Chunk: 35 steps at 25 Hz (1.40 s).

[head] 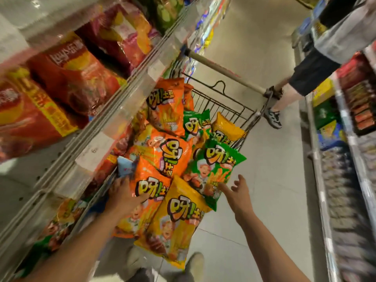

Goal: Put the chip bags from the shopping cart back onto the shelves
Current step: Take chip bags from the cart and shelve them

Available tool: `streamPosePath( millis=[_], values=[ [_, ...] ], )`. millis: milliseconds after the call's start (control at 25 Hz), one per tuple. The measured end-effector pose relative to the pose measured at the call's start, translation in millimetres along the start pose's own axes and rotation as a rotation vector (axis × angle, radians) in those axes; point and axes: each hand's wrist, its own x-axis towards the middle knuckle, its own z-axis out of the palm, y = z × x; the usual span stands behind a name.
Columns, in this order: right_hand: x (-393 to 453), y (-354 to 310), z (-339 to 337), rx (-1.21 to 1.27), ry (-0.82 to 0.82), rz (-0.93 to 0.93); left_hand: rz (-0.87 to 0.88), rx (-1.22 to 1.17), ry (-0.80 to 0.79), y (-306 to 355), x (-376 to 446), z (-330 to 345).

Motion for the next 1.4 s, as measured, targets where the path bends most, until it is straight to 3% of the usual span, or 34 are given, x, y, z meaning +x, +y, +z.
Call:
streamPosePath(
  millis=[320,520,640,720,920,1040,1120,1400],
  values=[
    [56.3,3.9,6.9,0.25,-0.151,0.045,0.011,-0.052,-0.009,17.1,-23.9,0.0],
    [77.5,-2.2,-1.2,0.21,-0.276,-0.148,0.017,0.092,0.323,61.2,-71.0,0.7],
    [83.4,-6.9,2.1,0.22,-0.383,-0.106,0.059,0.246,0.467,88.3,-101.9,-6.0],
    [93.0,-7.6,5.1,0.143,-0.351,-0.08,0.048,0.292,0.551,97.3,-123.0,-11.4],
    [102.3,-11.2,-8.9,0.201,-0.263,-0.185,-0.054,-0.101,0.664,108.6,-177.2,-23.5],
    [102.6,-24.2,-26.5,0.228,-0.233,-0.331,-0.119,-0.484,0.615,110.2,-210.8,-25.0],
    [97.5,-32.6,-35.5,0.223,-0.237,-0.415,-0.136,-0.595,0.625,105.0,-231.0,-22.5],
    [-6.1,-33.8,-37.5,0.31,-0.513,-0.614,-0.2,-0.899,0.68,48.7,-323.9,-1.5]
  ],
)
